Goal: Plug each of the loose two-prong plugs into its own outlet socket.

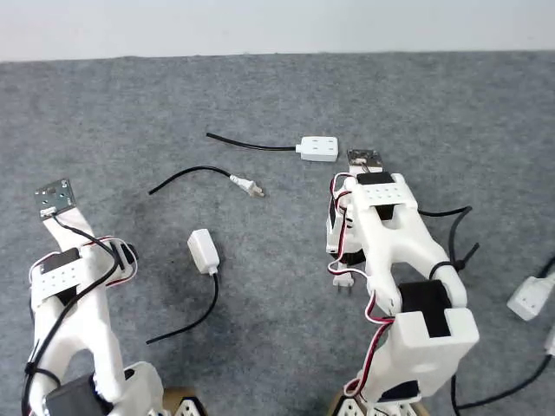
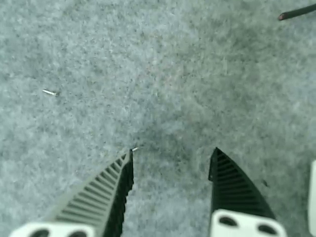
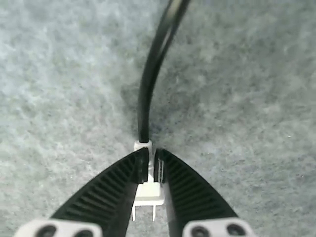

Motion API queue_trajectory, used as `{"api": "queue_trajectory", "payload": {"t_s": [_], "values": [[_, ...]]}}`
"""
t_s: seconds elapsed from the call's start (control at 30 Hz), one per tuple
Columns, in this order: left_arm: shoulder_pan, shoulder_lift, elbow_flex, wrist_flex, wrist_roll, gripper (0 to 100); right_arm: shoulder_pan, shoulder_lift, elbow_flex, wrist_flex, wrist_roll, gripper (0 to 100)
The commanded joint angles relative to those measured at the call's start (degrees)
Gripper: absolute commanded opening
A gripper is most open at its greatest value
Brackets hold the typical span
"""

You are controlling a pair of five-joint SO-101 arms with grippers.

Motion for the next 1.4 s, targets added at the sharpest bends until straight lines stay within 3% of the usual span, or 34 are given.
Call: {"api": "queue_trajectory", "payload": {"t_s": [0.0,0.2,0.7,0.97,1.37], "values": [[0.4,-0.9,-2.6,0.3,-0.6,23,-0.5,-0.4,-2.7,0.0,-0.9,4.4],[0.4,-0.9,-2.6,0.3,-0.6,23,-0.8,-5.9,-0.6,-0.2,-3.6,4.4],[0.4,-0.9,-2.6,0.3,-0.6,23,-1.4,-3.6,1.4,-1.9,-3.5,4.4],[0.4,-0.9,-2.6,0.3,-0.6,23,-0.1,-10.4,3.2,-1.9,-2.0,4.4],[0.4,-0.9,-2.6,0.3,-0.6,23,-0.3,-3.9,3.5,-2.9,-1.0,4.4]]}}
